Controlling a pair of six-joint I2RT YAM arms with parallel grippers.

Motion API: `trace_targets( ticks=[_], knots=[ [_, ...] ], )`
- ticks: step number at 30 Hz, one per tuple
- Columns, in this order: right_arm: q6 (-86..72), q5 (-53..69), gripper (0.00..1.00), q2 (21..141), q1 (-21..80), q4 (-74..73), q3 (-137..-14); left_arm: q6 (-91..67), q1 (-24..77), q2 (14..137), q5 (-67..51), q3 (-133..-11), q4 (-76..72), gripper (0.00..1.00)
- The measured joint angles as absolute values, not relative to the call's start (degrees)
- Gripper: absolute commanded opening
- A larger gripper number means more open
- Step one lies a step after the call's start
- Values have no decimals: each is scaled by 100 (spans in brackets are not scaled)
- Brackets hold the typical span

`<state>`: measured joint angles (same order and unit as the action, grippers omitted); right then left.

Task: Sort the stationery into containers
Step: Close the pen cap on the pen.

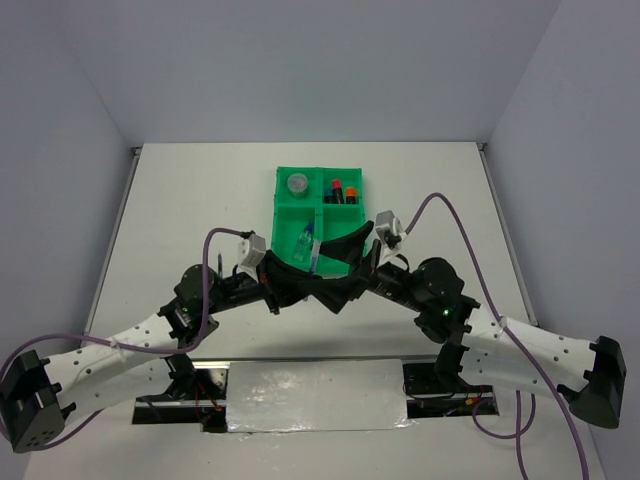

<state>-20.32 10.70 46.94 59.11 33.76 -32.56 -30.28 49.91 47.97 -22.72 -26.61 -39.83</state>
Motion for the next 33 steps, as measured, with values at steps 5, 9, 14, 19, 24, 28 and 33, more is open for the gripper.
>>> trace_targets(
  ticks=[5,9,14,19,24,28,33],
  knots=[
    [-1835,954,88,4698,5743,2867,-3881,-3030,5059,4856,-2281,-2661,-3938,0],
    [-1811,812,82,4751,5603,2606,-4246,-3022,5094,4853,-2281,-2661,-3905,0],
    [-1817,775,82,4880,5596,2412,-4303,-3015,5094,4849,-2281,-2663,-3879,0],
    [-1822,777,64,5052,5596,2215,-4307,-3004,5094,4849,-2279,-2681,-3765,0],
    [-1857,799,35,5096,5596,2161,-4307,-2991,5098,4845,-2237,-2700,-3704,0],
    [-1920,847,0,5094,5601,2193,-4309,-2952,5096,4818,-2174,-2716,-3636,0],
    [-1946,860,0,5092,5599,2261,-4283,-2888,5111,4810,-2110,-2718,-3605,0]
  ],
)
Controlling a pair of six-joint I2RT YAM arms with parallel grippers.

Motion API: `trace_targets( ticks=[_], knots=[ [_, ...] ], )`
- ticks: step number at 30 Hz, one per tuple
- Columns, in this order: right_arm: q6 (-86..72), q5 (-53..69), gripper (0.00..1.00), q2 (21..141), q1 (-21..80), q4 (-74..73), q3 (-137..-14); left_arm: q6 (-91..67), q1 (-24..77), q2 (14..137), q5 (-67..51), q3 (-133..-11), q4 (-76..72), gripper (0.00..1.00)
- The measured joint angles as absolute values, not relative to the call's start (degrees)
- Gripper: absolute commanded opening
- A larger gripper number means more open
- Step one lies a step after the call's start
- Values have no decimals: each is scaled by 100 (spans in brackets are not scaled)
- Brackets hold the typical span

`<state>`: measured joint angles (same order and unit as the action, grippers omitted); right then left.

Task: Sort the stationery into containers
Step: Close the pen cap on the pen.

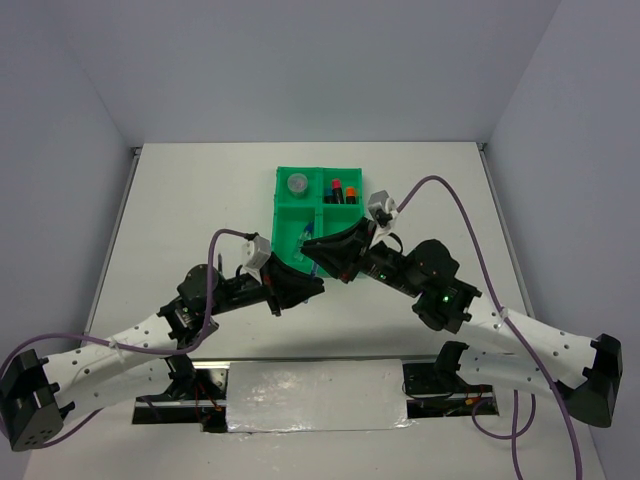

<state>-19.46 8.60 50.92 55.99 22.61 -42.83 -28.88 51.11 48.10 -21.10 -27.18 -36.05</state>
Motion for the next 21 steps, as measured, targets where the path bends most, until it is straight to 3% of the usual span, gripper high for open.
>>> trace_targets(
  ticks=[21],
  knots=[
    [-2231,954,0,5153,5546,3850,-3413,-2849,5133,4781,-2139,-2759,-3413,0]
  ],
)
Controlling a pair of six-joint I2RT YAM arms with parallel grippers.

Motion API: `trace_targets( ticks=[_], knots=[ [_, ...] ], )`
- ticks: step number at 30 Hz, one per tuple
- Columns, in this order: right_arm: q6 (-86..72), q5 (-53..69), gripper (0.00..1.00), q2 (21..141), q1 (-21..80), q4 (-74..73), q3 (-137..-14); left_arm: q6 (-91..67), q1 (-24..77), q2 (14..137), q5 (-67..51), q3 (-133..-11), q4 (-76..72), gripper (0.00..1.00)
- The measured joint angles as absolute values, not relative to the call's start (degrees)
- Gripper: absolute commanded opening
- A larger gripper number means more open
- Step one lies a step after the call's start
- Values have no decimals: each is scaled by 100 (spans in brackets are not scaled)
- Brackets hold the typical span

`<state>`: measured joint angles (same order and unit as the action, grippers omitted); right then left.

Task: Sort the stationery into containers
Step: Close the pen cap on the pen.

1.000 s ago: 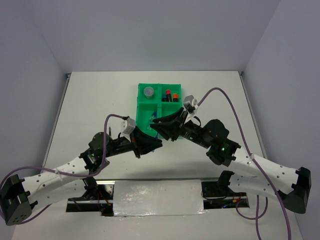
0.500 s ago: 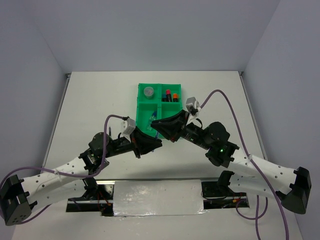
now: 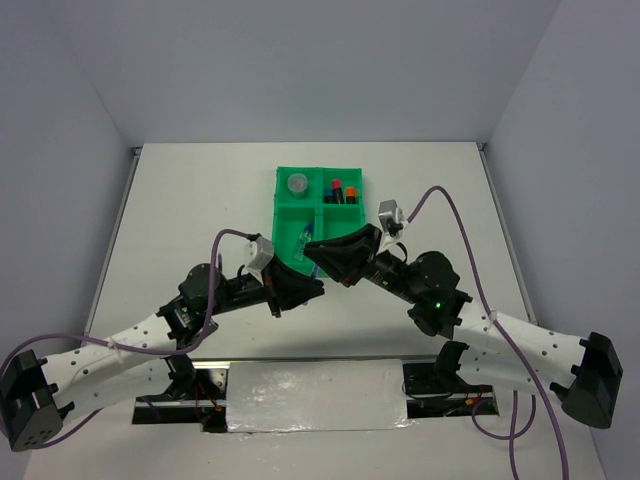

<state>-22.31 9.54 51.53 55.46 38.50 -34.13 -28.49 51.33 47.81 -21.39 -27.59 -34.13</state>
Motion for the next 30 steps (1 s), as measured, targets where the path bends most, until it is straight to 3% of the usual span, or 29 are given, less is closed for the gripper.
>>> trace_targets(
  ticks=[16,30],
  knots=[
    [-2405,878,0,5273,5496,3538,-3452,-2134,5111,4659,-1955,-3164,-2174,0],
    [-2641,816,0,5618,5470,4654,-3107,-2405,5151,4578,-1649,-3151,-2099,0]
  ],
)
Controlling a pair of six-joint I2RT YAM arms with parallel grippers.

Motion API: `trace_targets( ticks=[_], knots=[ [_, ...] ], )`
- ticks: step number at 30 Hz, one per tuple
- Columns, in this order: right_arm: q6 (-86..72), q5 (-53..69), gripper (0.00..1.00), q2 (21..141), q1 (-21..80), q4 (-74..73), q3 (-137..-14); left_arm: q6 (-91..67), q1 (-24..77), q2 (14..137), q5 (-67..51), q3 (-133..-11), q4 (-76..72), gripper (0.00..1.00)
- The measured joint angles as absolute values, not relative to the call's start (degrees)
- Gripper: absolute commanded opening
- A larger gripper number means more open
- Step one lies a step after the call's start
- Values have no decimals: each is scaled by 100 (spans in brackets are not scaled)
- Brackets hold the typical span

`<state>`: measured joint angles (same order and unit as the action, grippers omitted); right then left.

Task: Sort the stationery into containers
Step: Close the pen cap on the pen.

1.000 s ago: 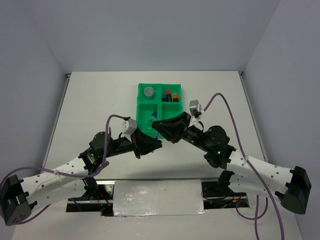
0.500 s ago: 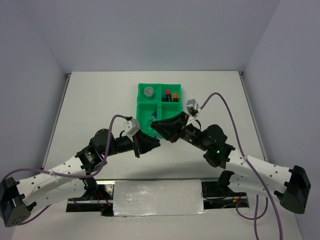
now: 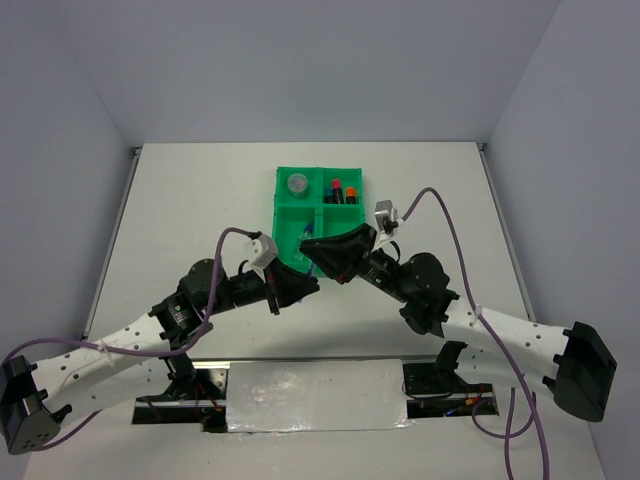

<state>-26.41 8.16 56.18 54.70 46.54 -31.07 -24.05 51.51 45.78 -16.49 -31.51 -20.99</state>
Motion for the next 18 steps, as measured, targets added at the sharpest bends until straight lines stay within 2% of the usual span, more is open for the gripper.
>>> trace_targets(
  ticks=[18],
  knots=[
    [-2930,388,0,6617,5485,6309,-2609,-2418,4788,4589,-1601,-3151,-1433,0]
  ],
)
